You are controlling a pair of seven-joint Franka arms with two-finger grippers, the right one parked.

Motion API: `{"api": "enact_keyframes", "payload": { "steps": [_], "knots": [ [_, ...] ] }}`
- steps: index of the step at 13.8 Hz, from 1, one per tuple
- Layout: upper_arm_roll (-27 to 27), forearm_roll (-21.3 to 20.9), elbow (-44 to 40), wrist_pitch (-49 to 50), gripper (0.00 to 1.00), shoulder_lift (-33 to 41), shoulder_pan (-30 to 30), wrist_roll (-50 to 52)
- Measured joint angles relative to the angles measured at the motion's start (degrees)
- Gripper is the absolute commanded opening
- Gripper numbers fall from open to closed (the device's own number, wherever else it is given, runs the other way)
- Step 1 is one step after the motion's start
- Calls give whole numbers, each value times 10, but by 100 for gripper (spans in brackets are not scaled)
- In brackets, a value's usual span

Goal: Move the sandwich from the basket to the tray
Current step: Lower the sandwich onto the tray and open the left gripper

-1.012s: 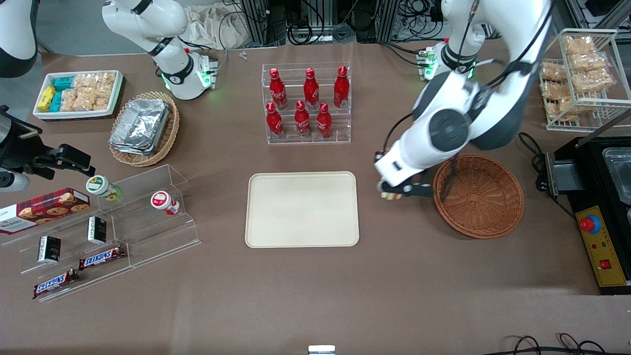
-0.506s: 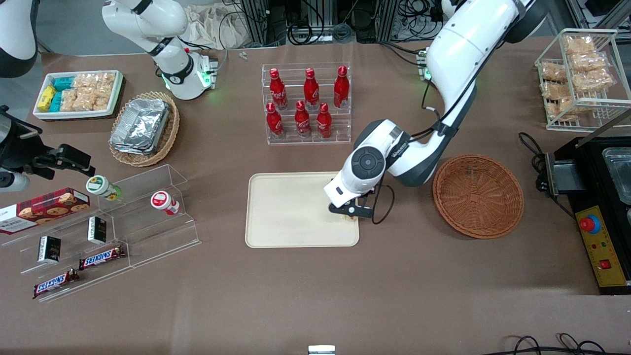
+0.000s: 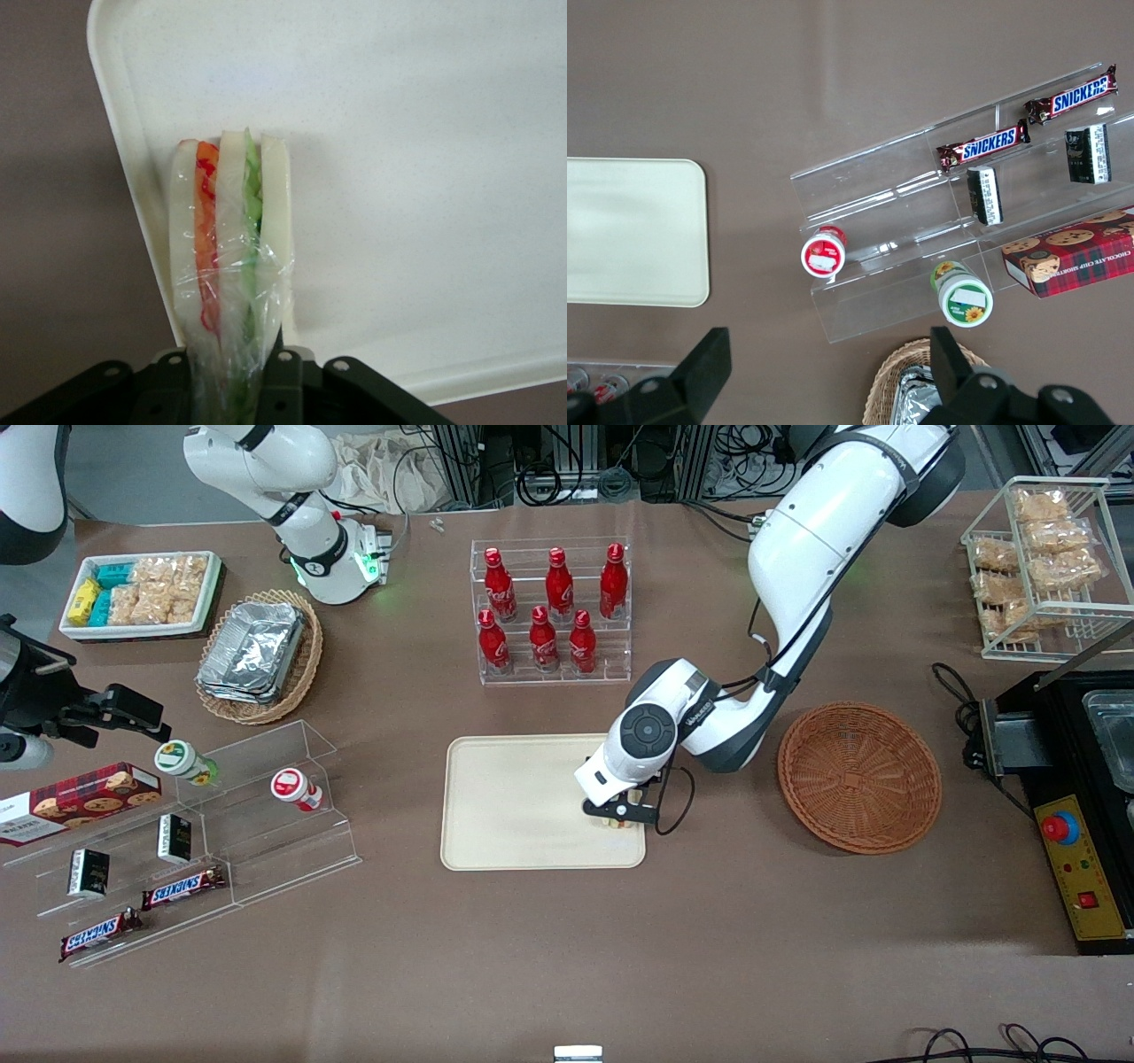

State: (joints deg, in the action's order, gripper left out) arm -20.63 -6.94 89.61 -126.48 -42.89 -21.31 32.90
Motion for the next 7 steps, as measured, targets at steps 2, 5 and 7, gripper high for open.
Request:
{"api": "enact_keyframes", "payload": {
  "steps": [2, 5, 7],
  "knots": [
    [0, -10, -3, 0, 100, 0, 0, 8],
    [1, -20, -21, 18, 100, 14, 3, 43],
    [2, -20, -37, 77, 100, 60, 21, 48]
  ]
}}
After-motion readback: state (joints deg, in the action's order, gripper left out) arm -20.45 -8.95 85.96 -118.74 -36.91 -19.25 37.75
